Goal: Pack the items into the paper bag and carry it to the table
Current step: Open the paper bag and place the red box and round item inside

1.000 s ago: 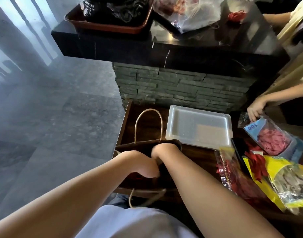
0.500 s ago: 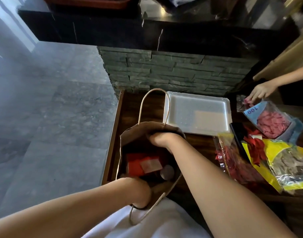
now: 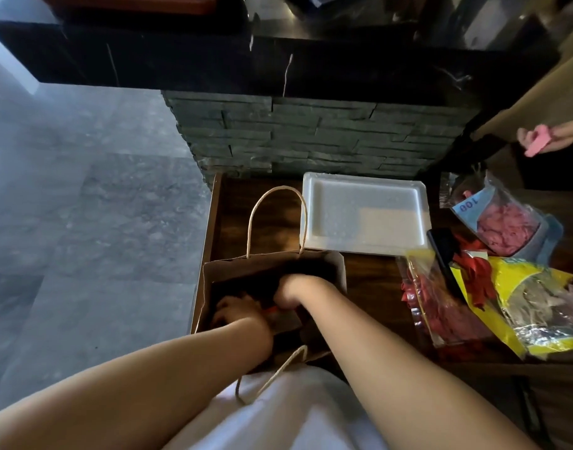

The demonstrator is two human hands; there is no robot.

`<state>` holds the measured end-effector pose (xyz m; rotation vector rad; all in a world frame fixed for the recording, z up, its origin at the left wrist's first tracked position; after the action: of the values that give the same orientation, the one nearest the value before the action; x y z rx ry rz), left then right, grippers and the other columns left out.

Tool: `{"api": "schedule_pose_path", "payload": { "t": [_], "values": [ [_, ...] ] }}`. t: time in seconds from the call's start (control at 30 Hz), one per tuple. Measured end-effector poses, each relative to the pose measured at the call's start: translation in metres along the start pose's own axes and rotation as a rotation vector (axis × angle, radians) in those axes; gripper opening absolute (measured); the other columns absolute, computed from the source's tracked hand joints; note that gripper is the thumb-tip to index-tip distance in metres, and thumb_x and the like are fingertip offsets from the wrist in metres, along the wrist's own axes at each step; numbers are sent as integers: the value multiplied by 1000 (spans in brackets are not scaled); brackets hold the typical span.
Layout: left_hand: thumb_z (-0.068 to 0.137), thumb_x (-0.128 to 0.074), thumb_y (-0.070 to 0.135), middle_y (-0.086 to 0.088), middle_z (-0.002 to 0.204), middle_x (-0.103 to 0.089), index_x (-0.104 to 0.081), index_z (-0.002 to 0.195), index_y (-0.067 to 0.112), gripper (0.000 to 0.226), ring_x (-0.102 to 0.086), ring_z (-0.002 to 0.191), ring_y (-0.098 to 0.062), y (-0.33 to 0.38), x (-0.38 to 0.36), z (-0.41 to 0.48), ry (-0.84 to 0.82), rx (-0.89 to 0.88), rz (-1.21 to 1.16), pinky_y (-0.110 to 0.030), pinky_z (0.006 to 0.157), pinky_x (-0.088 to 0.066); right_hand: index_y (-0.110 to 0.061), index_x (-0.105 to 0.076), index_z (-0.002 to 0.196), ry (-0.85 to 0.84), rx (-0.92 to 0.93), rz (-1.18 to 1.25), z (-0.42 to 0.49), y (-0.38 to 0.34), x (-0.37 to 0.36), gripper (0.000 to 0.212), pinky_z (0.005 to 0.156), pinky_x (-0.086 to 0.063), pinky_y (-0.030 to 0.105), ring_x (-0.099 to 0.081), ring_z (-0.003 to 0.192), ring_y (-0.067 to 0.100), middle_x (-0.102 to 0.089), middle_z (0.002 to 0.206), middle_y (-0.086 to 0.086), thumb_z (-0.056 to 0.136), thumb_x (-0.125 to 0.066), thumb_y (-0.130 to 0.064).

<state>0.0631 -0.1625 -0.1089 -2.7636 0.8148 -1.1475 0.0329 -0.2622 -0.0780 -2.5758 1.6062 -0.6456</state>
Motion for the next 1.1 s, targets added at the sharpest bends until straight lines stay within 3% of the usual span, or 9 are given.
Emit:
{"api": "schedule_pose_path", "payload": {
  "t": [0.17,0.27,0.3,0.37,0.47,0.53,0.63,0.97,1.1],
  "values": [
    [101,-44,27,-17,148,-44,-38,148,10,50,-39,137,-36,-5,3,8,-44,-215,113,-39,111,-36,-9,-51,136,180,-70,253,14,11,-21,47,105,-36,37,-47,129,32,-52,140,15,98,-46,-37],
    [101,-46,26,-8,136,-60,-55,136,11,39,-56,124,-23,-10,8,16,-202,-173,-190,-1,63,-42,-10,-45,141,195,-116,387,13,15,-26,52,108,-32,36,-43,132,31,-47,144,14,98,-47,-39],
    [99,-51,27,-7,134,-61,-56,135,14,39,-58,121,-22,-8,10,21,-223,-244,-132,-1,61,-41,-10,-42,143,182,-129,441,11,16,-25,54,109,-31,36,-42,133,32,-45,146,14,98,-49,-39],
    [91,-63,28,-7,132,-61,-57,134,21,44,-57,118,-25,-6,8,29,-291,-272,-122,-21,85,-45,-6,-42,142,149,-132,606,10,19,-22,50,106,-35,33,-45,130,32,-48,143,15,100,-47,-32],
    [85,-71,26,-5,130,-63,-59,132,22,49,-58,111,-22,-2,4,29,-431,-280,-118,-34,93,-44,-7,-47,139,127,-189,857,5,23,-18,42,84,-55,23,-60,102,27,-60,117,11,101,-45,-24],
    [88,-67,22,-7,130,-63,-60,132,17,45,-58,109,-21,-6,0,32,-504,-201,-211,-33,96,-44,-13,-50,136,131,-252,989,4,26,-19,41,86,-56,38,-56,109,33,-56,124,13,98,-50,-28],
    [96,-56,20,-15,138,-56,-55,134,11,39,-53,125,-28,-10,4,38,-508,-215,-282,-38,110,-39,-12,-52,134,136,-280,953,3,30,-22,39,70,-51,40,-53,116,36,-54,131,15,97,-50,-26],
    [100,-50,21,-14,147,-47,-45,144,13,45,-43,136,-28,-15,4,51,-383,-107,-554,-36,114,-32,-7,-56,124,268,-217,553,-13,46,-16,32,79,-41,27,-57,113,28,-59,126,14,100,-42,-22],
    [95,-56,14,-17,114,-61,-57,126,11,31,-53,120,-34,-26,-19,31,-569,53,-924,-40,97,-43,-8,-50,129,322,-198,607,-23,51,-20,38,79,-44,28,-57,112,31,-58,122,15,92,-53,-19]
  ]
}}
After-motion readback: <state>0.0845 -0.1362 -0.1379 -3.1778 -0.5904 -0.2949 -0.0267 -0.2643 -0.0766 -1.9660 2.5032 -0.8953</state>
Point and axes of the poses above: each hand's wrist, its own z-axis towards the middle knuckle, its own x-axis out of the back of the hand, y = z × x, the point moved 5 cm from there along z, towards the middle knuckle
